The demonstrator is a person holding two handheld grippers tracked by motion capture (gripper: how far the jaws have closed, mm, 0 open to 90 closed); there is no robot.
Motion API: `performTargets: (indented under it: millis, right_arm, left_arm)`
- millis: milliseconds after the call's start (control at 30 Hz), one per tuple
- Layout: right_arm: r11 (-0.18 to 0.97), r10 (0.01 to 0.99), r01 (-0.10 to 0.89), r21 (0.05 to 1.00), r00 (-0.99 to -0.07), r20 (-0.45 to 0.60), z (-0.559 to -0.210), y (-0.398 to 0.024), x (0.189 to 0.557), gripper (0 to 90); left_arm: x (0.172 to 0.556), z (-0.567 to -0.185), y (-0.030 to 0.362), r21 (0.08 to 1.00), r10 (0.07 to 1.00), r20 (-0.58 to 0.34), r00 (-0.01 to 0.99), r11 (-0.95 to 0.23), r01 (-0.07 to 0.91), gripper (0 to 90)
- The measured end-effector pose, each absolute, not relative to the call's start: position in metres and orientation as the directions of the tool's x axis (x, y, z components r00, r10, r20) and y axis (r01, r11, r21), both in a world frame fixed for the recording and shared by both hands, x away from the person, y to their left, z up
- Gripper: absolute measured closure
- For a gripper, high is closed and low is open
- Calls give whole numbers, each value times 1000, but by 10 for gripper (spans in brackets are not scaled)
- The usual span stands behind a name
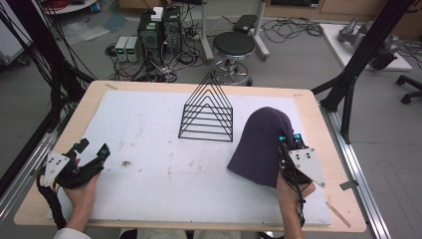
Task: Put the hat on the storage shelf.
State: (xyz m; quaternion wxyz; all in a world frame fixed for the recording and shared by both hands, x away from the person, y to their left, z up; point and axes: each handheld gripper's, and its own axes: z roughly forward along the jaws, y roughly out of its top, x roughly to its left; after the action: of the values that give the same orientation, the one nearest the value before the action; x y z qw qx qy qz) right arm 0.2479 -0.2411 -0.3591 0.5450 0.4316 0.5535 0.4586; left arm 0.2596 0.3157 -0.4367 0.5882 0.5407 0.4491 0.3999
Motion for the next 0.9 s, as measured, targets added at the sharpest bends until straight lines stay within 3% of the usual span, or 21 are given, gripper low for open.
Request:
performTargets:
  millis: [300,900]
  right_arm:
    - [217,974,-163,962,-29,-225,-319,-223,240,786]
    - [170,974,-292,941,-93,-205,-271,-186,227,785]
  left_arm:
    - [259,-437,313,994,950,-105,295,105,16,259]
    - [256,-433,313,993,945,-115,308,121,-2,259]
